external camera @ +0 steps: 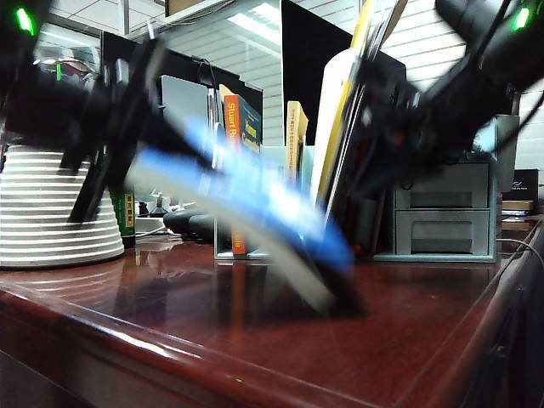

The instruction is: Pick up the blue book and put it on the bookshelf.

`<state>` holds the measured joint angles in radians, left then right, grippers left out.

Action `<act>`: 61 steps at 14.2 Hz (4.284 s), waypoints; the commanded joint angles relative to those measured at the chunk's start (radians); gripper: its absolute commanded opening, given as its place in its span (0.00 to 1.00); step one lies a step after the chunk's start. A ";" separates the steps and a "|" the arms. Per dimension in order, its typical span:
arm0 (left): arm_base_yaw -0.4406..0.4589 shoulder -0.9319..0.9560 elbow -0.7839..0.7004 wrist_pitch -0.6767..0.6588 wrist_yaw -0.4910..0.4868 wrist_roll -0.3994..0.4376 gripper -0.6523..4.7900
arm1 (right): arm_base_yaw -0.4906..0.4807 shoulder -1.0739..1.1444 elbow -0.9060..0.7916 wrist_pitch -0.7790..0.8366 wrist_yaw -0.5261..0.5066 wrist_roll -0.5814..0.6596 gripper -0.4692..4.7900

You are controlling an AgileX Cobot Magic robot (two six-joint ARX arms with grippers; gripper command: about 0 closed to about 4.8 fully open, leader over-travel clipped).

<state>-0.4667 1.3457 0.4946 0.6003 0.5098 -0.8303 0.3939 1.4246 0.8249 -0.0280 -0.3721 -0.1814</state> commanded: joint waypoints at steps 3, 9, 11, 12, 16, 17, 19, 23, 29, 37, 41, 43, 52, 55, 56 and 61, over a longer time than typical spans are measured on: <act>0.000 -0.038 0.015 0.728 -0.033 0.025 0.11 | -0.002 -0.152 0.003 0.095 0.041 0.033 0.09; -0.010 -0.043 0.255 0.551 -0.269 0.452 0.11 | -0.002 -0.270 0.003 0.175 0.045 0.051 0.09; -0.012 -0.040 0.376 0.375 -0.346 0.586 0.11 | -0.001 -0.291 0.003 0.175 0.044 0.051 0.09; -0.027 -0.028 0.428 0.344 -0.446 0.642 0.11 | -0.001 -0.296 0.003 0.175 0.036 0.051 0.09; -0.053 0.066 0.506 0.353 -0.602 0.652 0.11 | 0.000 -0.299 0.003 0.175 0.028 0.056 0.09; -0.053 0.098 0.520 0.364 -0.607 0.653 0.11 | 0.002 -0.304 0.003 0.176 0.018 0.057 0.09; -0.054 0.167 0.554 0.391 -0.629 0.655 0.11 | 0.003 -0.320 0.003 0.183 0.010 0.058 0.09; -0.059 0.369 0.671 0.410 -0.675 0.658 0.11 | 0.003 -0.370 0.003 0.191 -0.018 0.058 0.09; -0.127 0.414 0.768 0.393 -0.735 0.809 0.11 | 0.003 -0.370 0.003 0.193 -0.031 0.058 0.09; -0.141 0.445 0.834 0.314 -0.819 0.856 0.11 | 0.003 -0.371 0.003 0.217 -0.051 0.081 0.09; -0.142 0.444 0.836 0.413 -0.897 0.814 0.11 | 0.003 -0.371 0.003 0.216 -0.053 0.081 0.09; -0.142 0.445 0.836 0.394 -0.898 0.801 0.11 | 0.003 -0.371 0.003 0.216 -0.053 0.081 0.09; -0.146 0.556 0.839 0.315 -0.829 0.729 0.21 | 0.003 -0.386 0.003 0.220 -0.078 0.106 0.09; -0.146 0.557 0.838 0.216 -0.824 0.703 0.32 | 0.003 -0.386 0.003 0.220 -0.075 0.106 0.09; -0.145 0.557 0.838 0.191 -0.824 0.687 0.32 | 0.003 -0.386 0.003 0.220 -0.075 0.105 0.09; -0.145 0.557 0.838 0.164 -0.822 0.683 0.32 | 0.003 -0.388 0.003 0.243 -0.075 0.106 0.09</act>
<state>-0.6106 1.9057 1.3315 0.7658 -0.3149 -0.1482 0.3958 1.0428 0.8242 0.1921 -0.4458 -0.0788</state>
